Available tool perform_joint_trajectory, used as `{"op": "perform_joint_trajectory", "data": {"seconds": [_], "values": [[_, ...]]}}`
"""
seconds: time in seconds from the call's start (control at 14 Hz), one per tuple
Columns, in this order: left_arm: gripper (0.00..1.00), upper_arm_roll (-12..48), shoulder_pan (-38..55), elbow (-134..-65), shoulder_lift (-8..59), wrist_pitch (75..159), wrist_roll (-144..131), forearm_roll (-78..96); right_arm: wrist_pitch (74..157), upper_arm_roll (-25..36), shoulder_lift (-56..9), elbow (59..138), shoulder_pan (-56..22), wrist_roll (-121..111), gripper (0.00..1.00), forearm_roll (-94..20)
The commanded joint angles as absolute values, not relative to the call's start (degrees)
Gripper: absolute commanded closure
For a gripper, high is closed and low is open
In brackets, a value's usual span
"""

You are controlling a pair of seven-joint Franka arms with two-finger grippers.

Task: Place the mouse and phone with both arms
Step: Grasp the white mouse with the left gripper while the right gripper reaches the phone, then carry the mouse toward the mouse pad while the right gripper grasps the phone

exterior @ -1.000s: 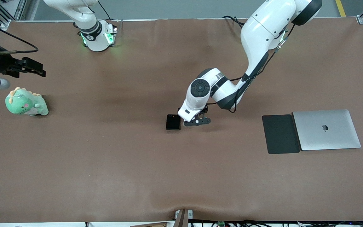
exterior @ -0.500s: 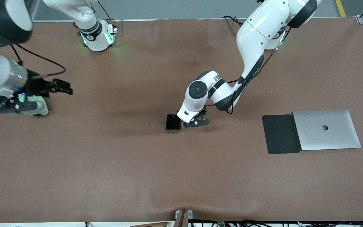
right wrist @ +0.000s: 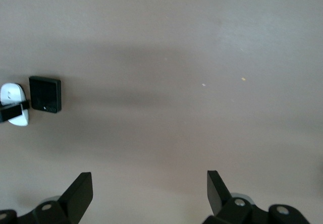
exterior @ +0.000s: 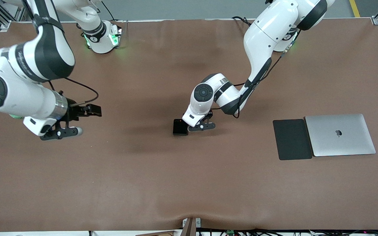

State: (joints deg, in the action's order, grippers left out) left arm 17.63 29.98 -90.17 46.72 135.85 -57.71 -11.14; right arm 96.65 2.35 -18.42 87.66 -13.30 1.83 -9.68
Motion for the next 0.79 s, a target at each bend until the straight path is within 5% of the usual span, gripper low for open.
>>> {"op": "perform_joint_trajectory", "data": {"seconds": [0.0, 0.21, 0.71], "values": [[0.44, 17.0, 31.1, -89.0, 47.5, 136.7, -60.0, -13.2, 98.0, 2.7, -22.7, 86.5, -13.8, 2.1, 0.0, -11.2], [0.58, 17.0, 30.4, -89.0, 46.9, 136.4, -59.6, -14.8, 98.4, 2.6, -26.8, 86.1, -15.9, 2.4, 0.0, -11.3], [0.58, 16.9, 26.0, -89.6, 40.0, 128.8, -56.2, -17.8, 116.1, 2.8, -37.2, 84.3, -28.0, 15.5, 0.0, -11.4]]}}
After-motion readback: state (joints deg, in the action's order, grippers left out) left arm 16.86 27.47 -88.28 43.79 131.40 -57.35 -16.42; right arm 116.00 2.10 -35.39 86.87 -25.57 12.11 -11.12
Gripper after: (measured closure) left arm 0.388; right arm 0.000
